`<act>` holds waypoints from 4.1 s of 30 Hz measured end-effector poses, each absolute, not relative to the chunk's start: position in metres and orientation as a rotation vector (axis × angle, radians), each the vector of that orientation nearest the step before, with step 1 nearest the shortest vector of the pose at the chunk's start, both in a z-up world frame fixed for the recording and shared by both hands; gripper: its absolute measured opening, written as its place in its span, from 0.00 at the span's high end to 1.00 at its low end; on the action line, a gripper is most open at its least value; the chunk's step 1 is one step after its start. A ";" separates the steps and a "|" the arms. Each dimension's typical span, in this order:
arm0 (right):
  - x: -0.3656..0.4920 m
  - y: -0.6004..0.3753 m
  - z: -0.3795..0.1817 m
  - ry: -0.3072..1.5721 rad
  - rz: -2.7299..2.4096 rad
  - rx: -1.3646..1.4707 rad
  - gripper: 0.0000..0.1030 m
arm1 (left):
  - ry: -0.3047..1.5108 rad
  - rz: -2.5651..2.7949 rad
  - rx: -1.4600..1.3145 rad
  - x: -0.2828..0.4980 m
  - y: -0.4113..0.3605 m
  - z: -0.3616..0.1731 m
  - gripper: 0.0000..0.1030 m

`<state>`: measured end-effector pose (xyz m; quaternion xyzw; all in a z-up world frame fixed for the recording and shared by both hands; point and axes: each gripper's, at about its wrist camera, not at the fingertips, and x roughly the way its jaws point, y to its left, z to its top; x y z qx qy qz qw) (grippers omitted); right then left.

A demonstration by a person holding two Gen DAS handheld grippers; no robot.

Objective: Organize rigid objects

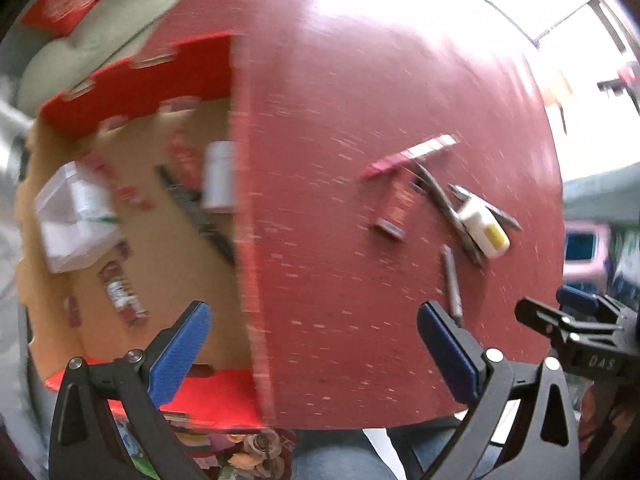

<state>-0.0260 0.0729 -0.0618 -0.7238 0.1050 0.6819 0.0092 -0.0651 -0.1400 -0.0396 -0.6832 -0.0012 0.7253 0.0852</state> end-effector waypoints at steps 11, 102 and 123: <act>0.021 0.139 -0.088 0.487 1.972 -2.237 0.01 | 0.207 1.937 -2.150 -0.037 -0.038 -0.104 0.00; -0.018 0.126 -0.107 0.296 2.144 -2.357 0.42 | 0.215 1.952 -2.124 -0.037 -0.086 -0.080 0.90; -0.027 0.125 -0.135 0.187 2.103 -2.412 0.92 | 0.148 1.996 -2.216 -0.049 -0.085 -0.114 0.68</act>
